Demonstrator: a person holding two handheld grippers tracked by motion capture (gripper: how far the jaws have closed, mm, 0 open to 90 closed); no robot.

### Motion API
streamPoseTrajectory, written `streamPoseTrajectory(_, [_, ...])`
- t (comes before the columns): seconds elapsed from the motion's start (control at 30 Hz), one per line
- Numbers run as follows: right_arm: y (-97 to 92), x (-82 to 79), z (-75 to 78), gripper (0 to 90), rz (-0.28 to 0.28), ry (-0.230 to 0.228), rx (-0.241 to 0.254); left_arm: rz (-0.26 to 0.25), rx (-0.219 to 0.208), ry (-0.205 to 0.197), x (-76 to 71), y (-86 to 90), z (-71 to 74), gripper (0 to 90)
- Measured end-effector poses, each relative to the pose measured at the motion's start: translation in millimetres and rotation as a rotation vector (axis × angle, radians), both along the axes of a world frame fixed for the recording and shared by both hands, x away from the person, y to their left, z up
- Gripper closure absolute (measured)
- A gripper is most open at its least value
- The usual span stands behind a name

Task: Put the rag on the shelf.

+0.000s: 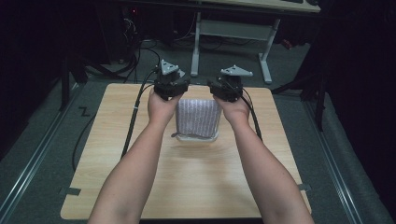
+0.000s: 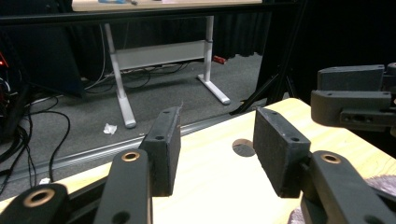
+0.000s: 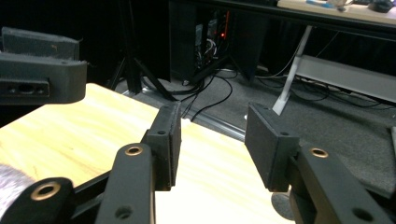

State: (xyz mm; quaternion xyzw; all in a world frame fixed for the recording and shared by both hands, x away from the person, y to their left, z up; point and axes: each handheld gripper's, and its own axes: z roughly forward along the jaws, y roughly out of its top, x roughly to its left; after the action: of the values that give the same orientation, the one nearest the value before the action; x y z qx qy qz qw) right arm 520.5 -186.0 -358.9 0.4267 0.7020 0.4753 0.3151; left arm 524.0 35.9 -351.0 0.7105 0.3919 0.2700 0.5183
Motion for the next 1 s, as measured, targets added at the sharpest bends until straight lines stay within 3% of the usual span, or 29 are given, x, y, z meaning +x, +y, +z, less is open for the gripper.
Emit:
streamPoseTrajectory(0.3, [-1.0,-13.1,5.1,54.4,0.004,-0.034,0.002,-0.01,-0.02,-0.008,-14.9,5.5,0.5,49.7])
streamPoseTrajectory(0.57, [-21.0,-37.3,1.0,53.1,0.008,-0.054,-0.008,-0.023,-0.05,-0.005,-36.9,26.0,-4.1,46.9])
streamPoseTrajectory(0.77, [-35.9,-59.4,-4.3,52.7,0.01,-0.064,-0.009,-0.04,-0.034,-0.023,-62.3,43.9,-12.9,46.2])
streamPoseTrajectory(0.8, [-38.3,-63.7,-4.8,52.6,0.011,-0.071,-0.013,-0.046,-0.022,-0.028,-72.1,49.7,-16.4,46.1])
streamPoseTrajectory(0.97, [-49.4,-89.2,-9.5,52.2,0.023,-0.097,-0.033,-0.076,0.0,-0.023,-98.6,63.4,-26.3,45.3])
streamPoseTrajectory(1.0, [-51.3,-94.6,-11.0,52.0,0.025,-0.099,-0.039,-0.076,0.0,-0.023,-98.6,63.4,-26.3,45.1])
